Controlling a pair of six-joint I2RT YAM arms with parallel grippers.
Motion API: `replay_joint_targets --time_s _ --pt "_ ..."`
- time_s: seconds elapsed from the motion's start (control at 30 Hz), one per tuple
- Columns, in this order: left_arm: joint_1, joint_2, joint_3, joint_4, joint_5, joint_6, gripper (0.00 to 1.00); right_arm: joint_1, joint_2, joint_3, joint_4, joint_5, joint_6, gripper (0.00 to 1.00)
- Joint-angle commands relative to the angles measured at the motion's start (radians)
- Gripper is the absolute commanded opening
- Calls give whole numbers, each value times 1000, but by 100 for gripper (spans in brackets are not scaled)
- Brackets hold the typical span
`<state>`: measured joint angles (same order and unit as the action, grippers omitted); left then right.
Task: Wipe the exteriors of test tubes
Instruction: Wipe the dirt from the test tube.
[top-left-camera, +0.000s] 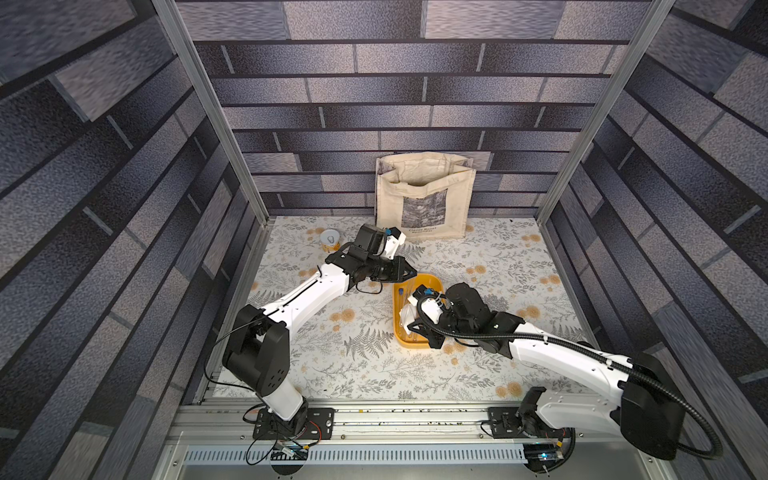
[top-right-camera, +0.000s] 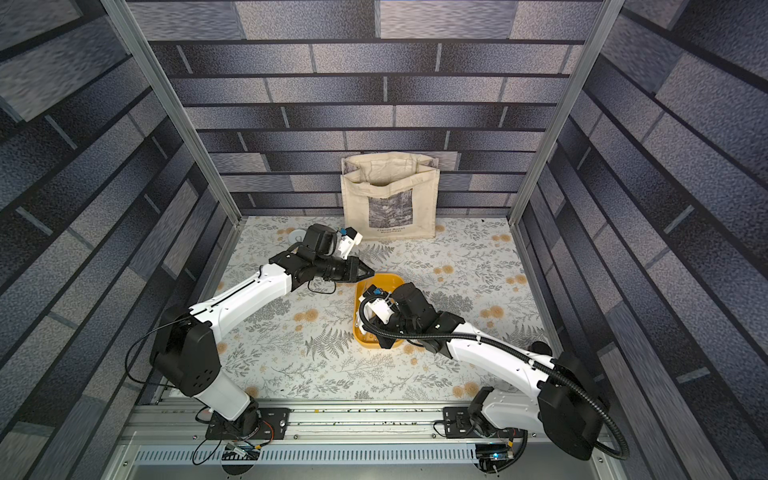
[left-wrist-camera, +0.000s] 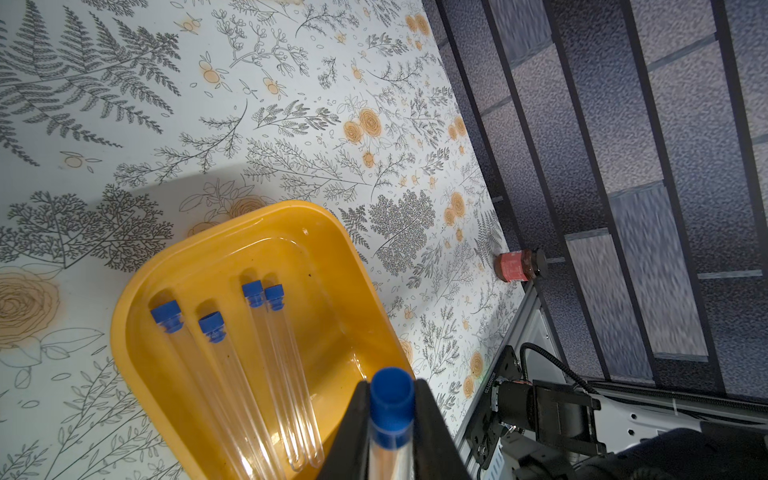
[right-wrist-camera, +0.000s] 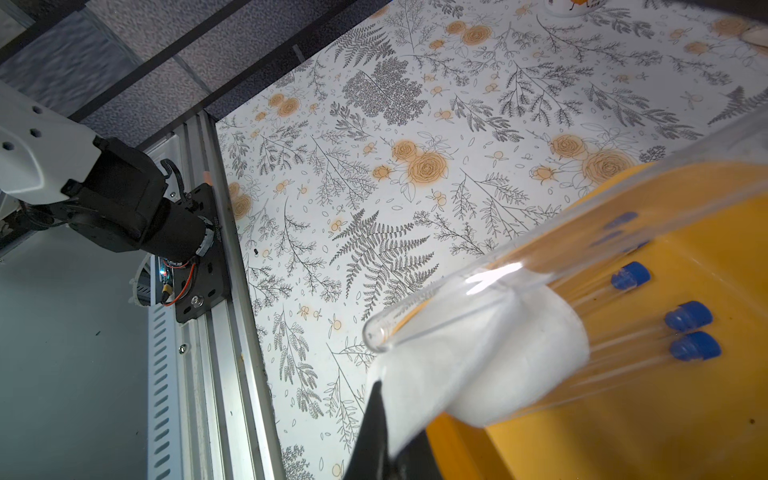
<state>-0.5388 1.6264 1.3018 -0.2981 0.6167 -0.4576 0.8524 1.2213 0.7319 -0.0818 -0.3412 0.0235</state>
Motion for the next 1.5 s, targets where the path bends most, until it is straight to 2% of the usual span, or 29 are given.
replay_joint_targets --time_s 0.0,0.5,0.67,0.8,1.07,1.47 --pt "-9 -10 -14 13 -6 -10 17 -13 16 45 3 11 -13 0" --pt "-16 -9 -32 20 0 -13 17 -151 104 199 -62 37 -63 0" --pt "-17 -10 -43 28 2 -17 17 -165 103 212 -71 40 -65 0" --pt "-18 -11 -41 33 0 -19 17 -162 103 194 -72 -2 -60 0" --pt "-16 -13 -40 34 -4 -17 17 -108 50 114 -67 -5 -66 0" --pt "-15 -20 -39 30 -8 -19 17 51 -30 54 -108 59 -25 0"
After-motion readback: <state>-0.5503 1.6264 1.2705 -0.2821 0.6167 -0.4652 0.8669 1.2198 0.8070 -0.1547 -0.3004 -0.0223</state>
